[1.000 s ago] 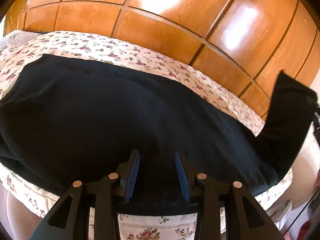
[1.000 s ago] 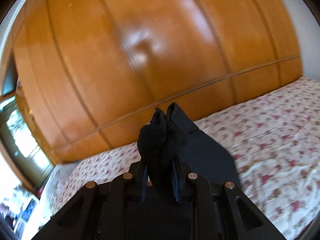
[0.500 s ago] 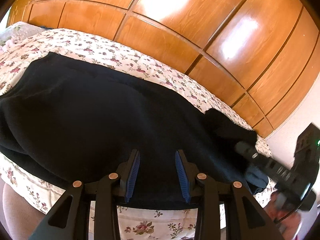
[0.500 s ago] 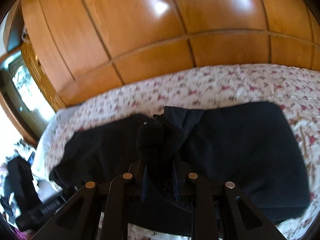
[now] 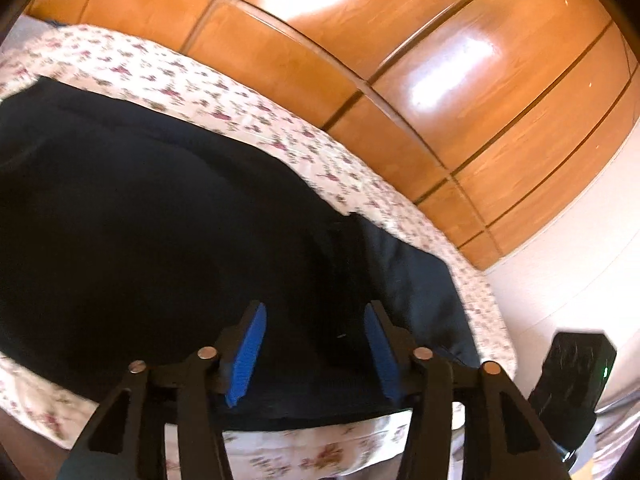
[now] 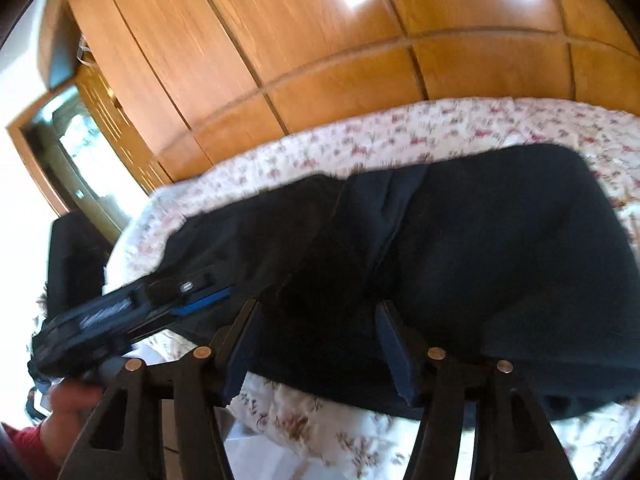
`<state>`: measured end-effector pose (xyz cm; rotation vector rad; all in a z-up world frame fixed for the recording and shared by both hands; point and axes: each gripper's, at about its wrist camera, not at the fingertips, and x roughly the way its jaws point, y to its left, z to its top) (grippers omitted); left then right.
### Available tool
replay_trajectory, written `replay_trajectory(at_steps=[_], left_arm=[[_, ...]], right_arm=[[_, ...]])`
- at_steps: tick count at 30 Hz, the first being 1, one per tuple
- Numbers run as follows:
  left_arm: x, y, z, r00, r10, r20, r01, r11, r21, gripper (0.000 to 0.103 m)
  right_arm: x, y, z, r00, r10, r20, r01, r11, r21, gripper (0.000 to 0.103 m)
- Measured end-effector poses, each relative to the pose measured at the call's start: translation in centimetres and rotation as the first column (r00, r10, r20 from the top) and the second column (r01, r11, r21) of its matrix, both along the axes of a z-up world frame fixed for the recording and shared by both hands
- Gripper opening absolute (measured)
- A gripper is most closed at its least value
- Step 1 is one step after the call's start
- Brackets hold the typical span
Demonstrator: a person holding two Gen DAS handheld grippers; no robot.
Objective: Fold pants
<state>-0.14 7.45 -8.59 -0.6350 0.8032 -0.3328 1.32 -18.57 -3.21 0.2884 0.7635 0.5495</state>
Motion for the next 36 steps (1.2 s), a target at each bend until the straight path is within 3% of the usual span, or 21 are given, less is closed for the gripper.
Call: replay_trajectory(at_steps=[5, 8, 10, 11, 12, 15, 20, 23, 26, 30, 33, 34, 36], left_arm=[[2.4, -2.4, 0.3, 0.998, -0.058, -0.013, 0.058, 0.998, 0.006, 0.055], [4.5, -4.5, -0.2, 0.993, -0.111, -0.046, 0.112, 0.994, 0.018, 0.055], [5.7, -5.9, -0.9, 0.986, -0.13, -0.102, 0.136, 0.989, 0.054, 0.047], [6.0, -6.5, -1.2, 0.983, -0.145, -0.11, 0.152, 0.987, 0.06, 0.029], [6.3, -7.0, -1.3, 0.981, -0.154, -0.12, 0.164, 0.983, 0.08, 0.022], [5.8, -7.4, -0.5, 0.986, -0.147, -0.083, 0.155, 0.984, 0.093, 0.016], [3.8, -5.1, 3.3, 0.99, -0.129, 0.051, 0.127, 0.991, 0.036, 0.015], [2.6, -3.8, 4.3, 0.991, -0.103, 0.088, 0.096, 0.992, 0.077, 0.015], [2.3, -2.8, 2.7, 0.997, -0.07, 0.044, 0.065, 0.992, 0.11, 0.015], [1.8, -2.0, -1.5, 0.997, -0.032, -0.071, 0.039, 0.995, 0.093, 0.015], [1.5, -1.7, -2.4, 0.999, -0.02, -0.049, 0.023, 0.997, 0.067, 0.017], [1.4, -1.9, -2.4, 0.999, -0.022, -0.044, 0.025, 0.996, 0.08, 0.019], [1.6, -2.2, -2.4, 0.999, -0.032, -0.035, 0.035, 0.994, 0.104, 0.021]], right_arm=[[-1.3, -6.9, 1.3, 0.973, -0.226, 0.038, 0.224, 0.974, 0.046, 0.055], [-0.5, -11.3, 0.9, 0.929, -0.37, -0.016, 0.371, 0.928, 0.044, 0.04], [0.4, -12.9, 0.5, 0.908, -0.415, -0.059, 0.417, 0.907, 0.048, 0.02], [1.2, -13.6, 0.3, 0.901, -0.426, -0.084, 0.431, 0.9, 0.06, 0.02], [1.7, -14.0, 0.3, 0.898, -0.429, -0.092, 0.436, 0.898, 0.066, 0.02], [3.7, -14.3, 0.4, 0.902, -0.418, -0.104, 0.427, 0.901, 0.077, 0.02], [5.5, -13.0, 0.5, 0.92, -0.382, -0.089, 0.387, 0.92, 0.055, 0.02], [6.0, -11.9, 0.1, 0.933, -0.351, -0.081, 0.354, 0.935, 0.033, 0.02], [6.1, -10.8, -1.1, 0.945, -0.31, -0.104, 0.315, 0.949, 0.031, 0.02], [6.0, -10.1, -3.0, 0.947, -0.296, -0.127, 0.299, 0.954, 0.006, 0.017], [5.8, -9.7, -3.7, 0.952, -0.294, -0.088, 0.29, 0.956, -0.053, 0.009], [5.7, -9.6, -3.9, 0.951, -0.3, -0.076, 0.294, 0.952, -0.08, 0.003], [5.9, -9.7, -4.2, 0.95, -0.303, -0.074, 0.297, 0.951, -0.085, 0.002]])
